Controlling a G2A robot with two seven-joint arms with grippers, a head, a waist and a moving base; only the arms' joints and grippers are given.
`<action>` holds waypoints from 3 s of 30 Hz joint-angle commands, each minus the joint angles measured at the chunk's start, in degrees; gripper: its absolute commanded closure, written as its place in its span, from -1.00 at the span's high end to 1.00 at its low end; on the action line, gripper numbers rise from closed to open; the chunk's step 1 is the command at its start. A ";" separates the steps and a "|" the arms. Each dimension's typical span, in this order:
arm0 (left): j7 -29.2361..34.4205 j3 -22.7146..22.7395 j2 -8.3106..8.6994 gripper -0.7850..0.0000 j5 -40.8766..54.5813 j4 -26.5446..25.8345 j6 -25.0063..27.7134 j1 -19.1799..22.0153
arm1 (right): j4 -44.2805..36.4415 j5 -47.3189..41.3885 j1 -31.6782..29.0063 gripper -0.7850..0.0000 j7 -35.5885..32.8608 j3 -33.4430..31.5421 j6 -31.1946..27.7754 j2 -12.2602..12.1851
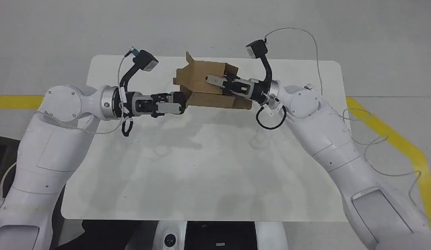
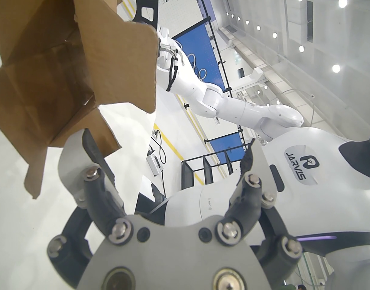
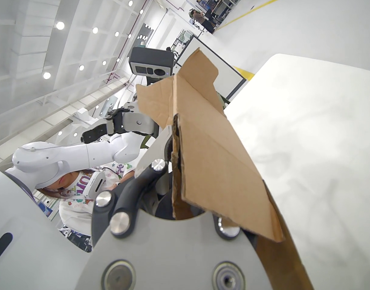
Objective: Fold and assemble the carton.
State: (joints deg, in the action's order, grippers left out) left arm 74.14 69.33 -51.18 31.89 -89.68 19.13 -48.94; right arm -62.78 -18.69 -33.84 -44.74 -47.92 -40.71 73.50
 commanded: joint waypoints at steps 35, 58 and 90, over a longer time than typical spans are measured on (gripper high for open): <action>4.57 5.91 0.77 1.00 2.82 0.84 1.05 -0.75 | 17.55 5.65 4.89 -1.00 6.09 0.47 -8.13 3.24; 6.47 5.96 1.02 1.00 3.23 0.46 -2.79 -1.56 | 12.16 7.57 1.76 -1.00 2.84 -1.92 -3.20 1.59; -1.09 -3.97 -1.75 1.00 2.69 2.49 -0.40 -0.52 | -9.77 0.66 -14.74 -1.00 -10.95 -11.70 8.45 -3.86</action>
State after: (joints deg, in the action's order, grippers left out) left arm 73.42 65.61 -52.86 34.96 -87.22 18.54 -49.43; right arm -72.33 -17.85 -48.48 -55.83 -59.70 -32.37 69.61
